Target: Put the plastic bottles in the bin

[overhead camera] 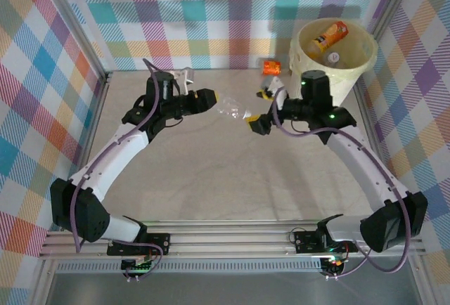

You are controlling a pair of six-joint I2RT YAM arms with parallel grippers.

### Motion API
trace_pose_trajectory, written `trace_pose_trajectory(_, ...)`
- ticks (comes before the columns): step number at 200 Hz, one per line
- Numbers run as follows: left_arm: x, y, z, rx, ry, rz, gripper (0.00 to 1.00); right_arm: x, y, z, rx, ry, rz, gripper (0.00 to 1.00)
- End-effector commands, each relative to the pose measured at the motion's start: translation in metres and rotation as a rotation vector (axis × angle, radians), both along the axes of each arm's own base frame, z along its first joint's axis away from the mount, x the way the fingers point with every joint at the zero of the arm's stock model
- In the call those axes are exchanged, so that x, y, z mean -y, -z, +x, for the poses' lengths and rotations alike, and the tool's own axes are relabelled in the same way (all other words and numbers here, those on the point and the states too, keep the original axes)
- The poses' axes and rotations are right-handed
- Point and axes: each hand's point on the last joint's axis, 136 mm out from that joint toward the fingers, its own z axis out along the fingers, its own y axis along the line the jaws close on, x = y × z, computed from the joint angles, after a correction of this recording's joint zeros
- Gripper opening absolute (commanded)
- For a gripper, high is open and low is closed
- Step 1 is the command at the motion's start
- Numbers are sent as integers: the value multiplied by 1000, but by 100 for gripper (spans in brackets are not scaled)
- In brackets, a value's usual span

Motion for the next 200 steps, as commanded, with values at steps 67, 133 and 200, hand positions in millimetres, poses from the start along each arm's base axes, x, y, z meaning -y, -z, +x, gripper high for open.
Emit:
trace_pose_trajectory(67, 41, -41, -45, 148, 233, -49, 46, -40, 32, -2, 45, -48, -190, 100)
trace_pose_trajectory(133, 39, -37, -49, 194, 218, -13, 47, -42, 26, -1, -21, -2, -152, 82)
trace_pose_trajectory(200, 34, -45, -44, 191, 168, -20, 93, -31, 17, 5, 33, 63, -134, 60)
